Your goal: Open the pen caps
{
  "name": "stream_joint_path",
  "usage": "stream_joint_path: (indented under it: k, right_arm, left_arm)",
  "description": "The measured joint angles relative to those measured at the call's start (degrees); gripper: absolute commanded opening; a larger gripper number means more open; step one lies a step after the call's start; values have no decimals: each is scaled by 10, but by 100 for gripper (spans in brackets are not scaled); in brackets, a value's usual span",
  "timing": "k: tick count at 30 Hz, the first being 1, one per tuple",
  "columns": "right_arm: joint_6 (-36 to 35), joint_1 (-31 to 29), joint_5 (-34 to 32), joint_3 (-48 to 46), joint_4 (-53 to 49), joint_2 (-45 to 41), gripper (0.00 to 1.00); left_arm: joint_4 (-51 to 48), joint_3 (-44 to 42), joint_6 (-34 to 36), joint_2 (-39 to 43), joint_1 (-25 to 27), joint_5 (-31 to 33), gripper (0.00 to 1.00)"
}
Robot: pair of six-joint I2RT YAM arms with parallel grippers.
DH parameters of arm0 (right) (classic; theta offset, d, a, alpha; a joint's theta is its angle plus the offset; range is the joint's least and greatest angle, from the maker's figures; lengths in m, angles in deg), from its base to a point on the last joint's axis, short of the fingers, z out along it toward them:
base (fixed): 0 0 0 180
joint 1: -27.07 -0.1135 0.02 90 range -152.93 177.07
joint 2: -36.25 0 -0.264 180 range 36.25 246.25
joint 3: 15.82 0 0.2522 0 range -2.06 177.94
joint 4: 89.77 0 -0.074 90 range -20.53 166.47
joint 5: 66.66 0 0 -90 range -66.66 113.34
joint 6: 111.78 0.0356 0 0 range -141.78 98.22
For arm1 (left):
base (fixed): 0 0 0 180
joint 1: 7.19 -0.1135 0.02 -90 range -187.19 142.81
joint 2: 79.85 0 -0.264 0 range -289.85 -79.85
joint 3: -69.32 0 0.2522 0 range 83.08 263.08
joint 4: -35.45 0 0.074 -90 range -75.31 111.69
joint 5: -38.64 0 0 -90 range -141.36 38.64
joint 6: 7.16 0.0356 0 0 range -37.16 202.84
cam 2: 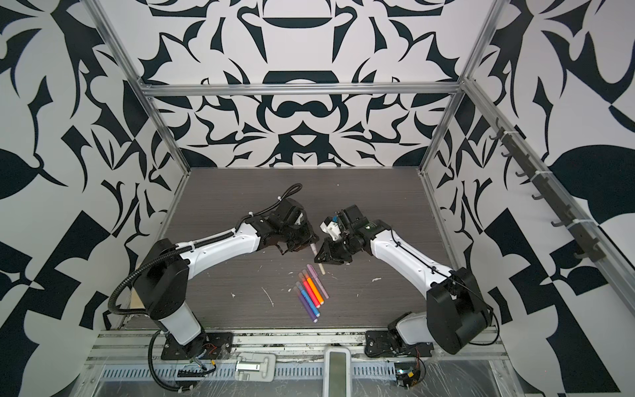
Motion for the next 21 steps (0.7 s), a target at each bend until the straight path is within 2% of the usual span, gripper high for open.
stream_joint_path:
  k: [9, 21]
  right_arm:
    - [-4, -3, 11, 0, 11, -2, 0]
    - [-4, -3, 13, -5, 15, -6, 0]
  left_arm:
    - [-2, 0, 0, 0, 0, 2, 0]
    - [-2, 0, -7, 1, 0, 6, 0]
